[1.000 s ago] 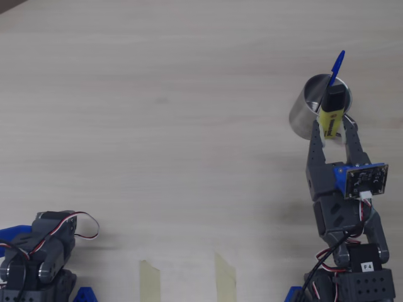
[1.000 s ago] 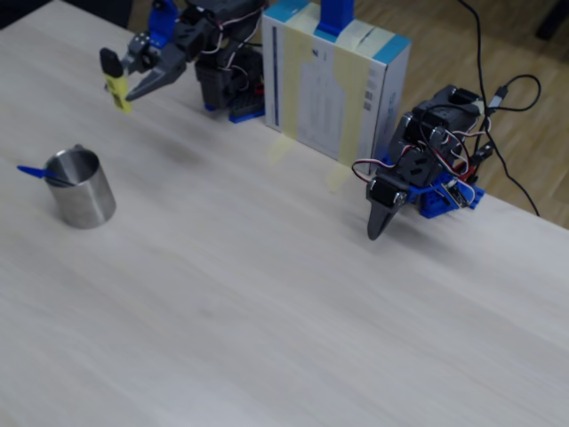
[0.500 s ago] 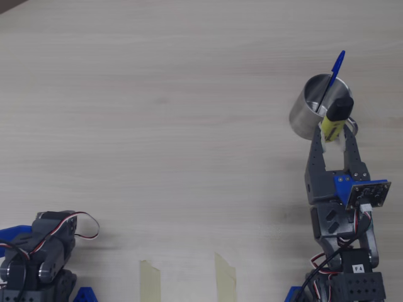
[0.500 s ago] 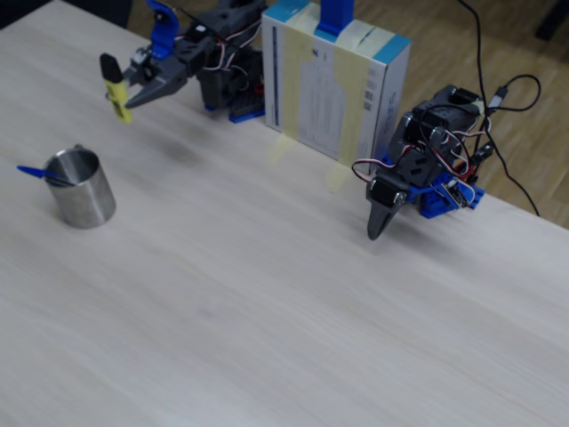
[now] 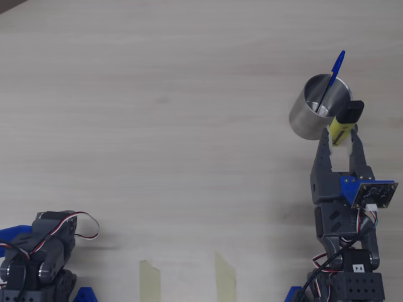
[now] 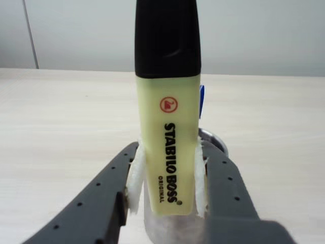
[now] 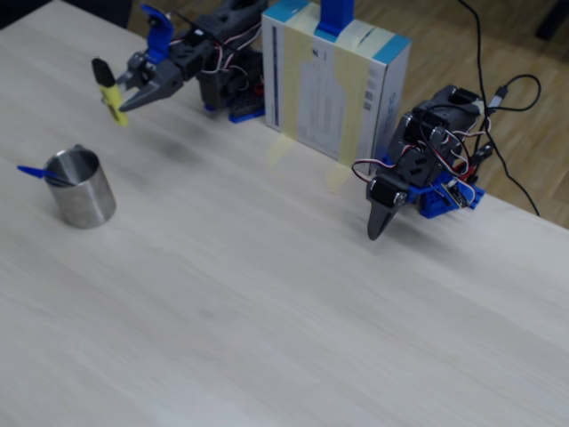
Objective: Grab the yellow pen and put it in the silver cup.
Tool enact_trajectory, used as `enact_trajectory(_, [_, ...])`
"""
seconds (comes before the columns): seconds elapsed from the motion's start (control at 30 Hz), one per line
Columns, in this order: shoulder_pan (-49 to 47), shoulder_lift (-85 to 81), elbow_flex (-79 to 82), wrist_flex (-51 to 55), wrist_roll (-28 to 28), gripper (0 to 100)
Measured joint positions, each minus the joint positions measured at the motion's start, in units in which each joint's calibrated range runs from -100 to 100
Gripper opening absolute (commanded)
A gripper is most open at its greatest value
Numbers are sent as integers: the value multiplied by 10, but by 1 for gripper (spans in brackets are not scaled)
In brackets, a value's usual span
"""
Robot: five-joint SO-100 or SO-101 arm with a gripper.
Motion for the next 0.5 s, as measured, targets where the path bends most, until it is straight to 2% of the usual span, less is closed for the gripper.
enact_trajectory(0.5, [29,57,5,-50,-2,7])
